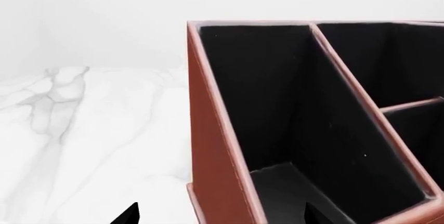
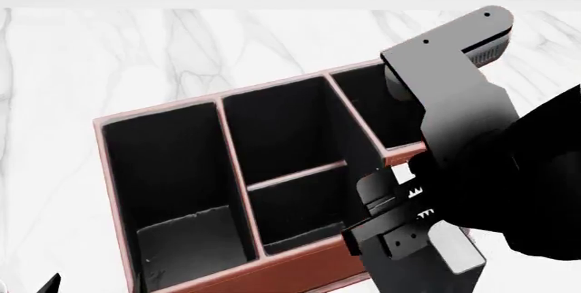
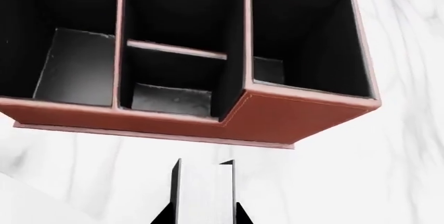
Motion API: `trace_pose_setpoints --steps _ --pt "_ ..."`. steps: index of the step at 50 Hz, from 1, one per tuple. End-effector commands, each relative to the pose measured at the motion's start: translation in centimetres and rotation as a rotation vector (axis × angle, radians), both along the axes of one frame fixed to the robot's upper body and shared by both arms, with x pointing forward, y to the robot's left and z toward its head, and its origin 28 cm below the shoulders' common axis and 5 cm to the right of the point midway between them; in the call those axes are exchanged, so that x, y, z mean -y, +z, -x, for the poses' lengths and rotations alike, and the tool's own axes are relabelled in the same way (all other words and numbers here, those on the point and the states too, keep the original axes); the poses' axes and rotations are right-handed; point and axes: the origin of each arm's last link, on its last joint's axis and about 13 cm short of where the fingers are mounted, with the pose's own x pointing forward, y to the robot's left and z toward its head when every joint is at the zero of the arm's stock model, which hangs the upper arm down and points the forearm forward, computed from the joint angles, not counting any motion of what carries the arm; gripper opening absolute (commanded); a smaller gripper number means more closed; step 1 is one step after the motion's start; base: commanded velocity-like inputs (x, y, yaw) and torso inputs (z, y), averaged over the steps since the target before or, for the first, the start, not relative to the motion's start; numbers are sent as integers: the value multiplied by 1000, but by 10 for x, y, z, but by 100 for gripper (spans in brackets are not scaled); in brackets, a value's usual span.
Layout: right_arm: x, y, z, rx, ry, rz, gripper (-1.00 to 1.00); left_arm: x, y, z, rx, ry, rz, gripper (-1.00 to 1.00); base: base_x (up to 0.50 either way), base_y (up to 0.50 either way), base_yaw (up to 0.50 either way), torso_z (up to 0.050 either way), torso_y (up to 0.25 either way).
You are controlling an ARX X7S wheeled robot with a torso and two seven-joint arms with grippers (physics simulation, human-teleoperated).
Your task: Pick up the book and place it in the left compartment of the caddy.
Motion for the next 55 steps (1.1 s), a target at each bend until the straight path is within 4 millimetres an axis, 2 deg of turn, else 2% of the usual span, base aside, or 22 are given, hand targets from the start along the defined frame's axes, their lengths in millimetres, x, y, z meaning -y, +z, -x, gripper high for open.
trace_pose_setpoints --steps 1,16,38,55 --pt "-7 29 3 79 11 1 -100 0 0 0 -2 0 -1 100 0 0 0 0 0" --pt "-21 36 -11 111 52 -34 -100 1 -1 0 -4 -2 -3 100 0 0 0 0 1" --pt "-72 40 -58 136 176 -52 -100 1 -1 0 -5 -10 -3 100 0 0 0 0 1" --pt "-117 27 -84 124 259 -49 -100 1 0 -1 -4 -12 0 100 0 0 0 0 1"
